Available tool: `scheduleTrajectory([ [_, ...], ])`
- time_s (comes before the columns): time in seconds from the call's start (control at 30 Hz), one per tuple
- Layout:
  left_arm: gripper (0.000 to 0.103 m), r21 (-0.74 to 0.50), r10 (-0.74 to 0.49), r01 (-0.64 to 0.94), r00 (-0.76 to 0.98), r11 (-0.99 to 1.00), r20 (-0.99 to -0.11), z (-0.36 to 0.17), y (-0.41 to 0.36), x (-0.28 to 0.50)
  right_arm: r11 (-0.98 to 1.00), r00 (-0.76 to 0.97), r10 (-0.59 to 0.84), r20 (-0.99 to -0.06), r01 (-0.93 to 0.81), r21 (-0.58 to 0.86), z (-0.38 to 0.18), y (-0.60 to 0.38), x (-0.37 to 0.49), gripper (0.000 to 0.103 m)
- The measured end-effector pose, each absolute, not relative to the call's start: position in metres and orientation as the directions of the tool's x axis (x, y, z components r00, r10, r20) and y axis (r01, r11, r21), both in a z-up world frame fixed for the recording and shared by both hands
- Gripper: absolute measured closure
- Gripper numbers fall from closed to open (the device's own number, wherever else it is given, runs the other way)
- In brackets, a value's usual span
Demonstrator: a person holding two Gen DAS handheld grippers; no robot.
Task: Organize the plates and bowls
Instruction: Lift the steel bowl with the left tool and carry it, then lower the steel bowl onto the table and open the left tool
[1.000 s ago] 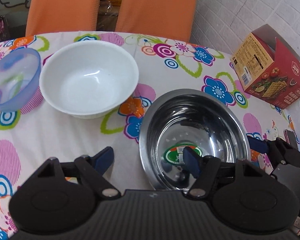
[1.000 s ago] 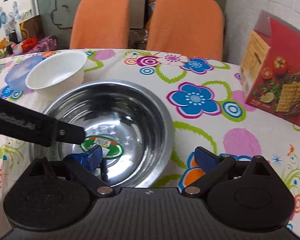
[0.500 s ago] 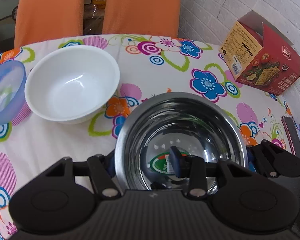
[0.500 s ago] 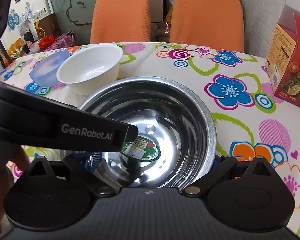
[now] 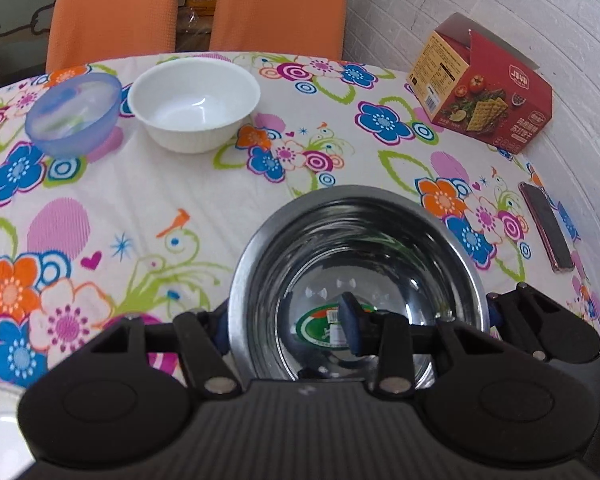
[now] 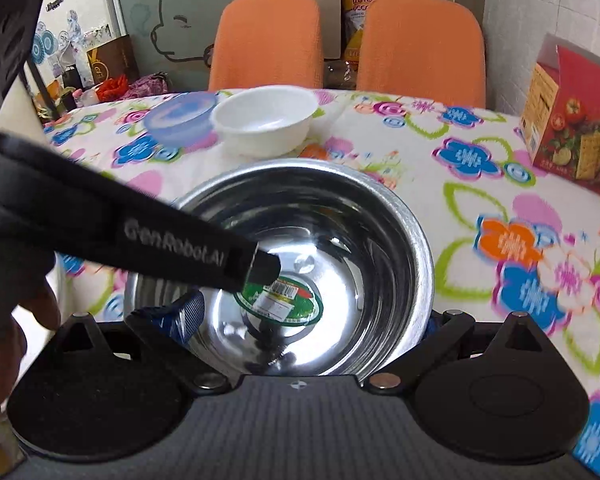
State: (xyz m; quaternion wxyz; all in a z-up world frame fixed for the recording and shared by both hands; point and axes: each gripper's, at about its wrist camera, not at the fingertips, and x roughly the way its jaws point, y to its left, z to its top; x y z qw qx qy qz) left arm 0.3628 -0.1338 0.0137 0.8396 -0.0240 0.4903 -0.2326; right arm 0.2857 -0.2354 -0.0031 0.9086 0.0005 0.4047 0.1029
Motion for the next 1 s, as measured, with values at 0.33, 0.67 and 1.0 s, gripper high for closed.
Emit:
scheduleTrajectory([
  [0.33,0.062,-0.252,-0.437,0.428,0.417,0.868,-0.797,0.008,-0.114,0.294,0.976,0.633,0.218,-0.743,-0.156,0.153,-0.014,-0.219,0.225,0.015],
  [0.67,0.06,-0.269,-0.447,0.435,0.386,0.86,-0.807,-0.006,-0.12,0.271,0.976,0.626,0.215,-0.749,-0.122,0.178,-0.026,-0.222,0.194,0.015],
  [1.0,0.048,-0.313,-0.481,0.437,0.351,0.843,-0.803,-0.01,-0.126,0.276,0.979,0.633,0.206,-0.746,-0.132,0.158,-0.025,-0.236,0.193,0.016],
])
